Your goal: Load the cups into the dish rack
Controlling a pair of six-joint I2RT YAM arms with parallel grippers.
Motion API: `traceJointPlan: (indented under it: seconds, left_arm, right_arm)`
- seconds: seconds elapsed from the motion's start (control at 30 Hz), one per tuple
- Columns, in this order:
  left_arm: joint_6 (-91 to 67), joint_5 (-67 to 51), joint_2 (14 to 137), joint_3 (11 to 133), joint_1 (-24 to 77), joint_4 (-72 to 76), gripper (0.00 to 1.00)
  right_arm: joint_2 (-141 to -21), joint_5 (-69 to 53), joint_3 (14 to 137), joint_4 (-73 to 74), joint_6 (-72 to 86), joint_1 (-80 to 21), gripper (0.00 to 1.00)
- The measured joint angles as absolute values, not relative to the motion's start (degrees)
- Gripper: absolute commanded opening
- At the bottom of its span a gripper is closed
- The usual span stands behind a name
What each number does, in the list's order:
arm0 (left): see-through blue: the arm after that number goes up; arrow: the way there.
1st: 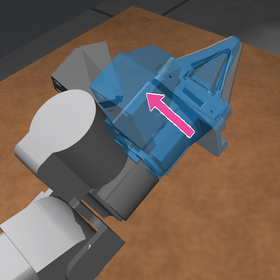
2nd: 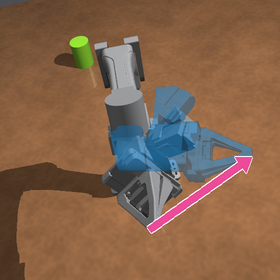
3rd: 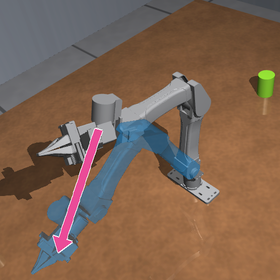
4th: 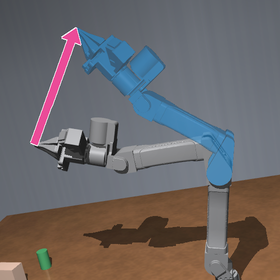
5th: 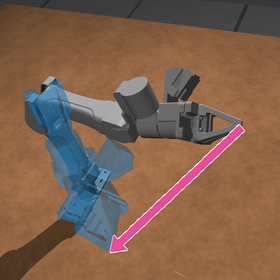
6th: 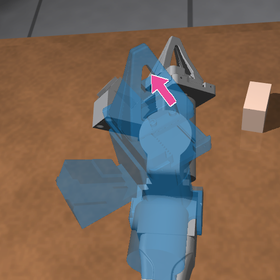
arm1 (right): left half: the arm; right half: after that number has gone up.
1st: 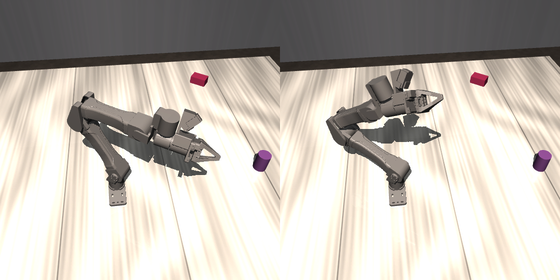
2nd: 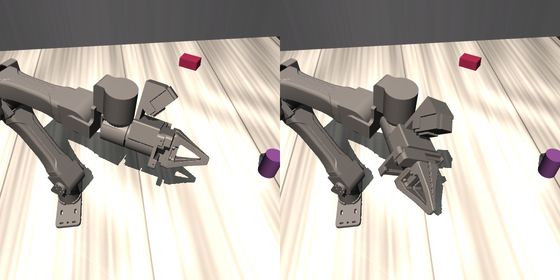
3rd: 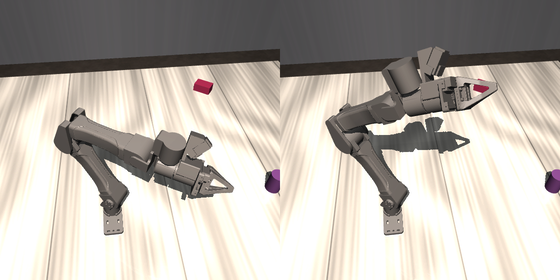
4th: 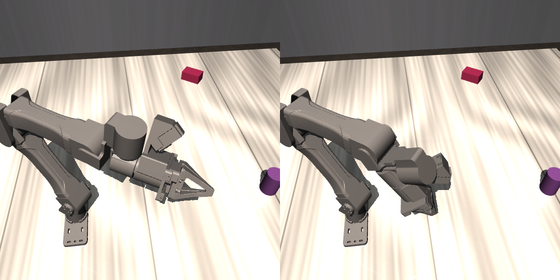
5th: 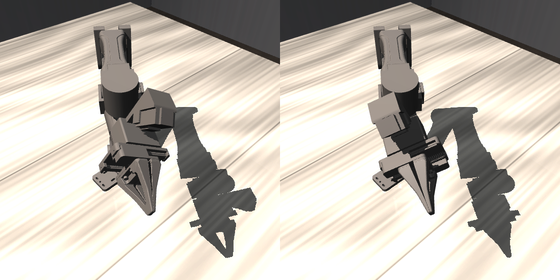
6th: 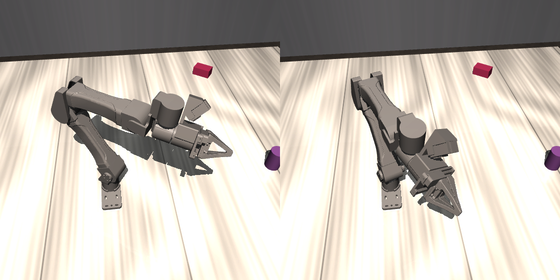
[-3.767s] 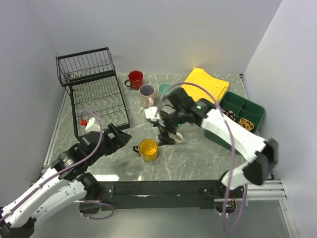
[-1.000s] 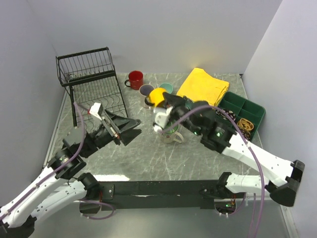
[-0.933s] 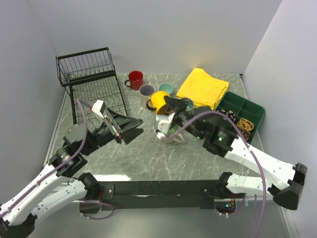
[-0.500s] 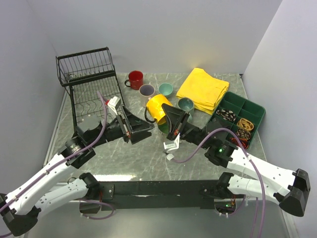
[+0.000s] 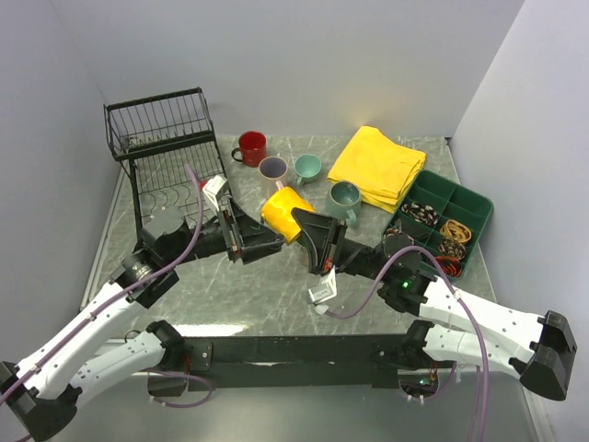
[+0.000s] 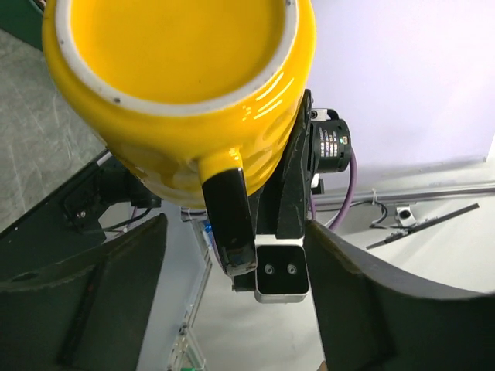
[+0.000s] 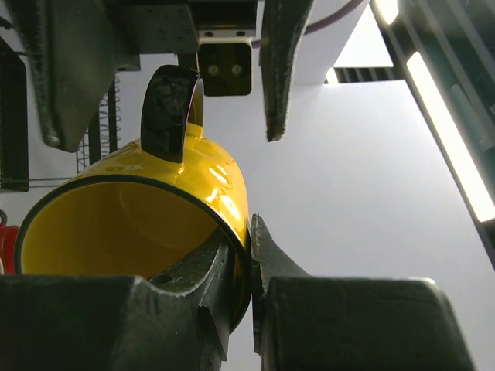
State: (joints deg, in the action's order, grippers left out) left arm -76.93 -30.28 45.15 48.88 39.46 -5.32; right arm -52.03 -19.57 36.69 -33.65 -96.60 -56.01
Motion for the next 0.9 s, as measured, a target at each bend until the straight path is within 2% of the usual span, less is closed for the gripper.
traceJointPlan:
  seconds: [0.1, 0.4, 0.77, 0.9]
  left_arm:
    - [-76.2, -32.5, 45.3, 48.9, 38.3, -4.9, 0.65]
    - [-74.3, -35.9, 45.9, 48.9, 36.9, -4.9, 0.58]
    - [-71.7, -41.1, 48.3, 49.6, 35.8, -6.0, 0.55]
    - [-70.2, -42.1, 49.4, 51.0, 35.4, -8.1, 0.50]
  right_arm:
    - [-52.0, -20.8, 36.2, -34.1, -97.2, -56.0, 0.00]
    - [-51.5, -23.9, 34.3, -36.4, -99.1, -56.0, 0.00]
    - [-50.8, -26.1, 33.2, -37.3, -100.6, -56.0, 0.00]
    - [-50.7, -26.5, 32.9, -37.6, -102.0, -55.9, 0.00]
